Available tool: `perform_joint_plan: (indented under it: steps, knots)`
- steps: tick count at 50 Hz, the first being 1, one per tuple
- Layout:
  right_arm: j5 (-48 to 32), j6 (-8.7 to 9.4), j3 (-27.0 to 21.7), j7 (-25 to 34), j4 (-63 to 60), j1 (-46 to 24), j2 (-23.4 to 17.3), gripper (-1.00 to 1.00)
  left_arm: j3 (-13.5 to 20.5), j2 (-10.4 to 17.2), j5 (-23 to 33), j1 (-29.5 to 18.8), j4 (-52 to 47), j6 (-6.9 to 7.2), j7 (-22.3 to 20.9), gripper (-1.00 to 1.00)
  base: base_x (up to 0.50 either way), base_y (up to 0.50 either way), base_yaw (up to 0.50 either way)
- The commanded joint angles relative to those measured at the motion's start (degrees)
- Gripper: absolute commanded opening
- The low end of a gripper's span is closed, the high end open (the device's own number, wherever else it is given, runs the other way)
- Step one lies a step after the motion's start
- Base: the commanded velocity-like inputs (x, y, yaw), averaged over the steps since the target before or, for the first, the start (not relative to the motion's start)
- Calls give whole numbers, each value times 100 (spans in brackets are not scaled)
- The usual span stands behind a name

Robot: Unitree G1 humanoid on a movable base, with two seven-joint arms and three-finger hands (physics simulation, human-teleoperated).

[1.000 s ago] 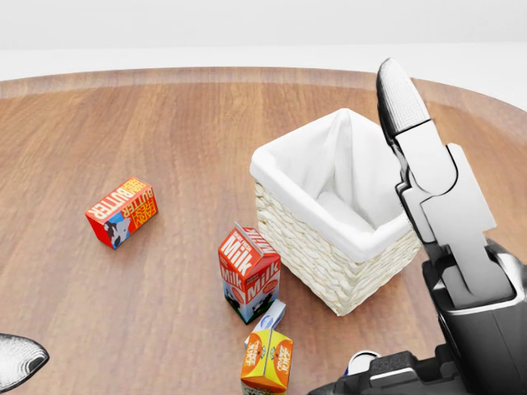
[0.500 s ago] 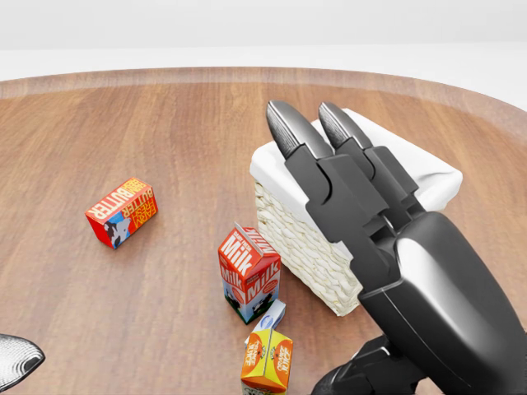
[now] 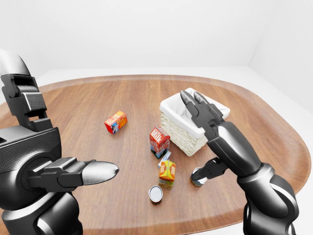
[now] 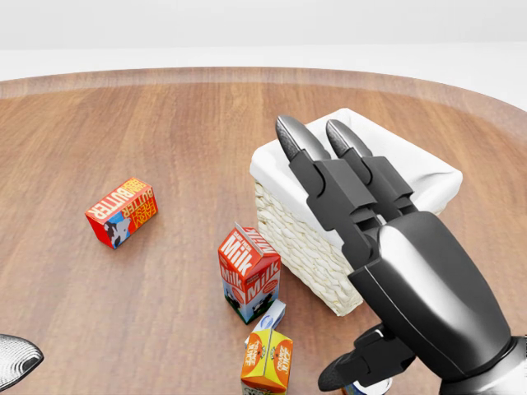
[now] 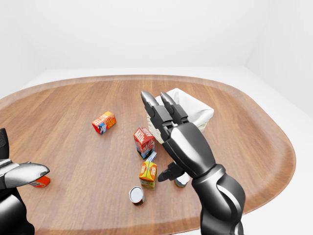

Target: Pick up the orange juice, and put it in the basket.

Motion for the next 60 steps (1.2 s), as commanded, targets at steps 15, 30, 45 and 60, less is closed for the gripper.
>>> perform_joint_plan:
  steps: [15,30,45,60]
  knots:
    - [-599,-346,-13,0,1008,24,-102,100,14,12,-79,-41,0,0,79,100,0,0,0]
    - [-774,-1000,-151,-26,1654,73,-180,100,31,206,-528,-19,0,0,441,100,0,0,0]
    - [-1064,-1000,-11,-127,1969,109,-118,100,36,226,-569,6,0,0,465,100,0,0,0]
    - [-1187,-1000,53,-305,2275,127,-103,100,14,351,-835,31,0,0,709,100,0,0,0]
